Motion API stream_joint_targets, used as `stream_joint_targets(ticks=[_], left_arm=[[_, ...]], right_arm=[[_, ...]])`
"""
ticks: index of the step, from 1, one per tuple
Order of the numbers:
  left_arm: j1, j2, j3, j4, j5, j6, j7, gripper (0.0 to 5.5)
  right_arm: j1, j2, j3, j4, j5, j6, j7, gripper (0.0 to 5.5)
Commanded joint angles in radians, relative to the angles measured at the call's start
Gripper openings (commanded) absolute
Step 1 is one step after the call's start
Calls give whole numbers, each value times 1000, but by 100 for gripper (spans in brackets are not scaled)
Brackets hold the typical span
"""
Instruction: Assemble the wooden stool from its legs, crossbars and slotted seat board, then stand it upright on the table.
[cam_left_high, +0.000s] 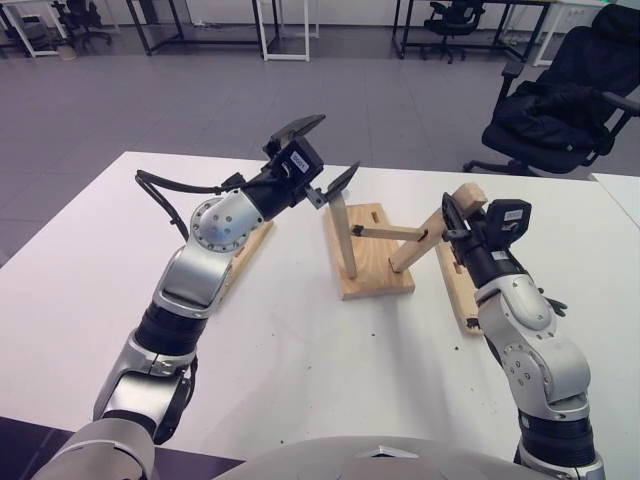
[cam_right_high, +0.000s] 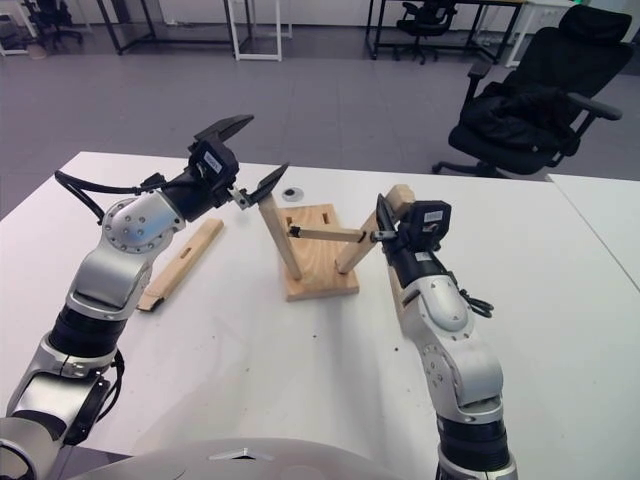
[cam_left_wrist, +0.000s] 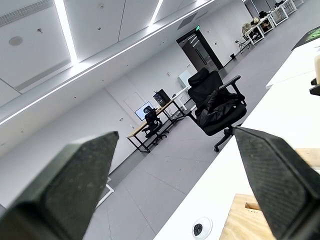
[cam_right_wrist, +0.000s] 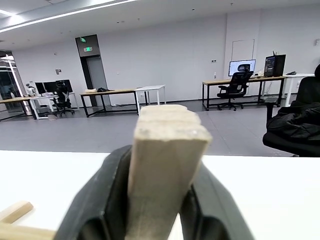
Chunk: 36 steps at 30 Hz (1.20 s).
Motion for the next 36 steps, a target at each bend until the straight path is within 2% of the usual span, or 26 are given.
stream_joint_targets(ticks=[1, 2, 5, 11, 12, 14, 16, 18, 20, 22, 24, 28, 31, 34, 36], left_arm=[[145, 2, -156, 109, 87, 91, -60, 424], [142, 1, -156, 107, 88, 87, -59, 424], [134, 0, -167, 96, 91, 70, -62, 424], [121, -9, -179, 75, 90, 69, -78, 424], [119, -10, -179, 78, 92, 67, -81, 424], [121, -9, -181, 80, 94, 68, -81, 424], [125, -8, -185, 84, 95, 68, -82, 424], [129, -5, -188, 86, 95, 68, -82, 424], [136, -1, -187, 80, 94, 70, -82, 424], [134, 4, -185, 82, 93, 64, -86, 424], [116, 1, -183, 95, 94, 56, -90, 424], [90, -19, -188, 142, 98, 34, -87, 424], [91, -21, -198, 173, 103, 9, -93, 424], [89, -20, -201, 189, 104, -3, -93, 424], [88, -19, -202, 195, 105, -8, -93, 424]], right_arm=[[22, 1, 45, 81, 1, 50, 82, 113], [11, 8, 46, 78, 10, 42, 91, 113], [-29, 26, 38, 86, 38, 44, 111, 202], [-98, 87, -58, 62, 161, 60, 124, 317], [-100, 65, -71, 45, 157, 65, 132, 337], [-144, -16, -128, 36, 137, 74, 149, 337], [-241, -159, -199, 90, 91, 71, 197, 337], [-351, -326, -215, 155, 34, 42, 317, 337], [-470, -472, -141, 224, -10, -9, 527, 337], [-648, -563, 12, 349, -91, -37, 739, 337], [-797, -559, 167, 414, -179, -13, 855, 337], [-847, -569, 425, 440, -332, -97, 1122, 337], [-931, -565, 501, 590, -375, -173, 1334, 337], [-1020, -476, 557, 760, -465, -280, 1371, 337], [-1052, -434, 571, 842, -462, -327, 1459, 337]])
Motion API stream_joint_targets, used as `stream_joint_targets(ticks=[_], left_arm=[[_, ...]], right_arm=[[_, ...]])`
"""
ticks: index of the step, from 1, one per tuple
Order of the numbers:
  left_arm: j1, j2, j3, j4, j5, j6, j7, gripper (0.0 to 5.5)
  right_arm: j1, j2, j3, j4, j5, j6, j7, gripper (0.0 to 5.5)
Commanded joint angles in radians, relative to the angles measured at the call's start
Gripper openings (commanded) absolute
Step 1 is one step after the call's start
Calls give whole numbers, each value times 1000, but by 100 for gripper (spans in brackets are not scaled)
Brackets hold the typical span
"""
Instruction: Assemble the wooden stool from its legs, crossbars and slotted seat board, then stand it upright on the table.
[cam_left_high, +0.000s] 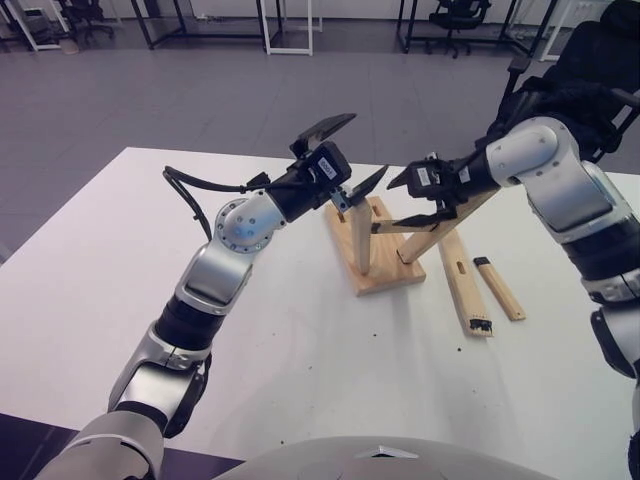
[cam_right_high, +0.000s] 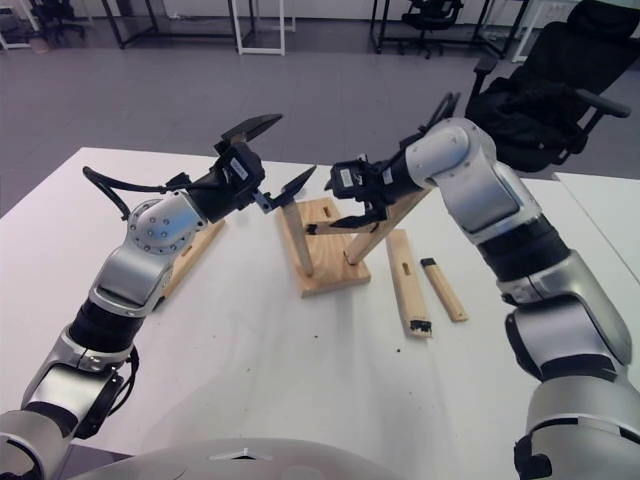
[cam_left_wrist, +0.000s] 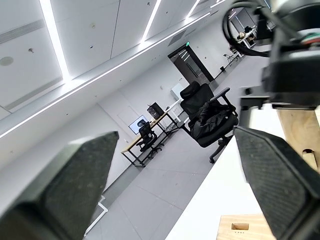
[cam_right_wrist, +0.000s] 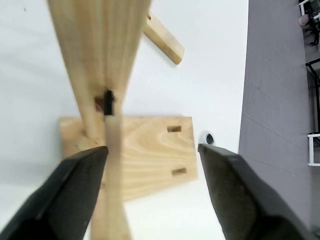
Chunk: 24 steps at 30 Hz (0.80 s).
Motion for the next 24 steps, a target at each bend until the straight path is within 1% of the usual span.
stream_joint_targets(ticks=[1, 3, 5, 6, 9, 12, 14, 16, 20, 21, 24], left_arm=[[135, 34, -125, 146, 73, 83, -103, 424], [133, 36, -126, 152, 73, 80, -105, 424], [129, 34, -129, 159, 74, 78, -107, 424], [128, 33, -131, 161, 73, 77, -108, 424], [124, 30, -135, 167, 73, 75, -109, 424], [121, 28, -136, 162, 71, 77, -110, 424], [118, 22, -138, 158, 66, 79, -111, 424], [119, 17, -140, 154, 63, 82, -109, 424], [108, 5, -143, 176, 65, 75, -110, 424], [102, 1, -144, 187, 67, 72, -110, 424], [93, -8, -146, 203, 69, 66, -111, 424]], right_arm=[[-84, 79, 36, 145, 0, -83, 164, 337], [-95, 94, 32, 162, 30, -60, 261, 337], [-108, 118, 26, 182, 27, -49, 290, 337], [-114, 130, 24, 193, 25, -42, 298, 318], [-152, 173, 3, 288, -23, -72, 254, 316], [-155, 169, 1, 295, -46, -52, 269, 316], [-126, 117, 28, 187, 52, 75, 304, 274], [-99, 81, 49, 124, 95, 145, 314, 236], [-77, 58, 62, 74, 104, 188, 314, 158], [-74, 63, 60, 75, 86, 187, 313, 130], [-61, 70, 69, 100, 18, 163, 290, 71]])
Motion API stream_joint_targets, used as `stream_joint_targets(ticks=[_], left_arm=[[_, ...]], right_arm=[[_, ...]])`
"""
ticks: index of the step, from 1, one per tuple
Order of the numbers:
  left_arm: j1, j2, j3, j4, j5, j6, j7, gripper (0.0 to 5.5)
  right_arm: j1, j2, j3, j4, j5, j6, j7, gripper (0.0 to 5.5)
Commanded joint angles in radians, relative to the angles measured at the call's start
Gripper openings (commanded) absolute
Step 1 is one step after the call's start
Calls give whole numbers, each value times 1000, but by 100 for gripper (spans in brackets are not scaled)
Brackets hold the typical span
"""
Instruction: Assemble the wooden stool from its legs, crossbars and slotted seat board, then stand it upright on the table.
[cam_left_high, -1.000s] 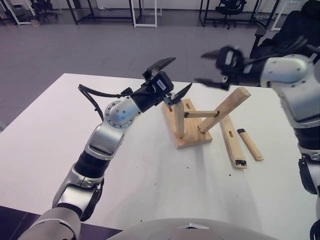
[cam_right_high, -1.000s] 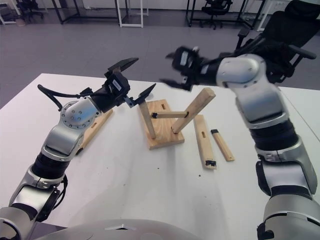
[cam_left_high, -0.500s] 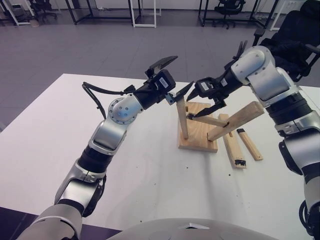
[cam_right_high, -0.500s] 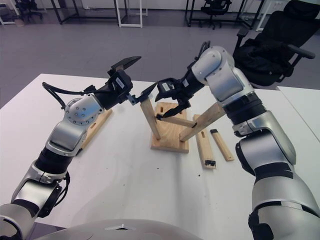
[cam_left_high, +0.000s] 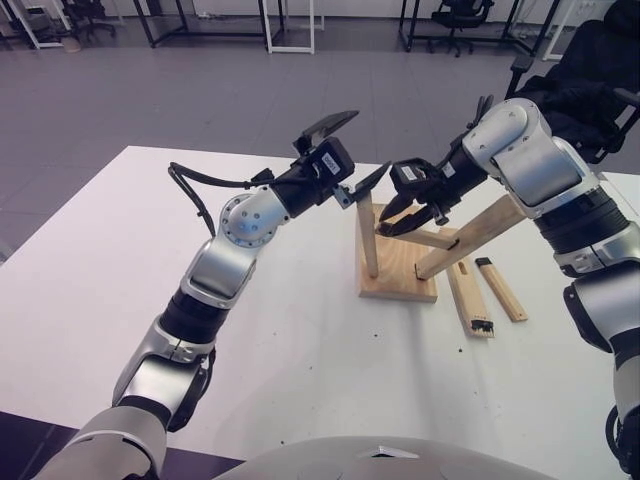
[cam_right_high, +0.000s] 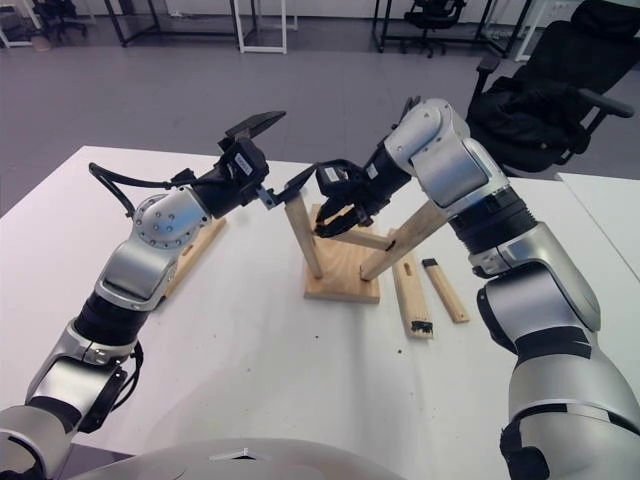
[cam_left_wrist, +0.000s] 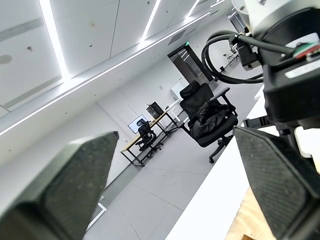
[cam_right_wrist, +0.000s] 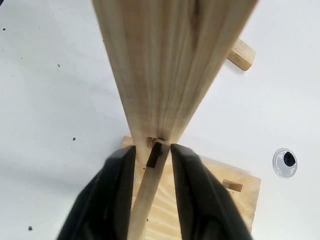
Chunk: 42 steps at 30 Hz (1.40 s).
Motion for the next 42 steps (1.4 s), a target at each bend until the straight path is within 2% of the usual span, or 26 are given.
stream_joint_targets(ticks=[1, 11, 23, 25, 28, 29, 33, 37, 42], left_arm=[[127, 13, -138, 147, 67, 81, -111, 424], [114, -6, -149, 194, 80, 63, -105, 424], [105, -60, -153, 150, 52, 78, -89, 424], [102, -72, -145, 143, 42, 83, -84, 424], [97, -86, -132, 132, 32, 93, -80, 424], [95, -89, -126, 128, 29, 95, -80, 424], [79, -94, -97, 117, 15, 100, -80, 424], [67, -88, -65, 102, -3, 108, -80, 424], [61, -84, 0, 33, -44, 155, -57, 424]], right_arm=[[38, -2, 21, 8, -70, -22, -9, 61], [95, -63, 58, -104, 2, 28, 14, 54], [194, -4, 152, -20, -81, 5, 14, 53], [193, 13, 146, 3, -79, 4, 11, 53], [159, 66, 69, 42, -39, 13, -17, 53], [139, 78, 47, 52, -28, 13, -22, 88], [73, 105, -12, 71, -17, 26, -15, 152], [-4, 108, -60, 115, -43, -37, -21, 240], [-103, 44, -211, 60, -18, -81, -43, 243]])
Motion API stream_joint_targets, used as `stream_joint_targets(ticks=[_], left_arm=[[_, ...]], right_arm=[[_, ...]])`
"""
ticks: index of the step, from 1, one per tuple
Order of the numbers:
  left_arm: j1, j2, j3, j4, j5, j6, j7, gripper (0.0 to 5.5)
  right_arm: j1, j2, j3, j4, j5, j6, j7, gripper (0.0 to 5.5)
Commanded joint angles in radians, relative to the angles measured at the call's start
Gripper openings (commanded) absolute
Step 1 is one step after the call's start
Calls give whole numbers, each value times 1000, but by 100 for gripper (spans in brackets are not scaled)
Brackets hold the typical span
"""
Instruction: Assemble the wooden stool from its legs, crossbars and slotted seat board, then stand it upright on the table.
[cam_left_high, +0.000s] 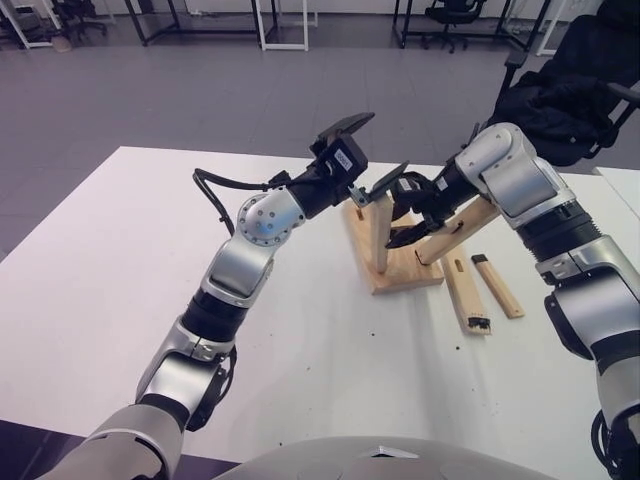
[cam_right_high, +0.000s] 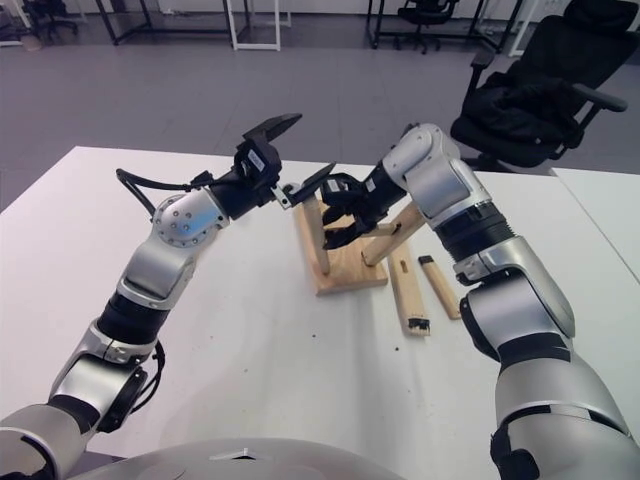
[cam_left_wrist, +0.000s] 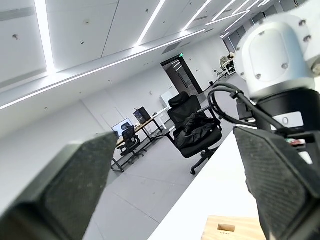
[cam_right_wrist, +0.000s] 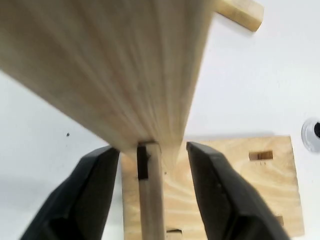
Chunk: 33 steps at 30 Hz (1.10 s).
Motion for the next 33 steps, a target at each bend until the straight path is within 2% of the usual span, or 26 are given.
stream_joint_targets(ticks=[1, 5, 8, 13, 15, 19, 21, 24, 26, 29, 33], left_arm=[[70, 15, -17, 5, 4, 129, -39, 424], [83, 20, 36, -47, -14, 174, -28, 424], [101, 29, 63, -71, -18, 203, -25, 424], [123, 28, 79, -73, -16, 222, -24, 424], [130, 26, 81, -70, -15, 223, -24, 424], [147, 23, 86, -67, -11, 225, -17, 424], [158, 15, 83, -75, -13, 232, -11, 424], [164, -1, 77, -81, -13, 239, -6, 424], [173, -9, 77, -83, -12, 243, 3, 424], [171, -39, 64, -76, -5, 244, 18, 424], [155, -50, 74, -54, 1, 235, 27, 424]], right_arm=[[-147, -71, -168, -124, 63, -16, -23, 243], [34, -208, -310, -359, 139, 114, -49, 243], [115, -205, -407, -444, 186, 225, -174, 243], [247, -196, -535, -465, 264, 273, -312, 243], [242, -138, -537, -426, 231, 268, -448, 243], [221, 125, -536, -346, 186, 323, -834, 243], [320, 193, -447, -270, 108, 303, -939, 243], [546, 201, -301, -178, 28, 310, -961, 243], [625, 236, -284, -166, 17, 295, -1018, 243], [590, 320, -304, -168, 34, 232, -1112, 243], [472, 346, -420, -288, 109, 171, -1171, 243]])
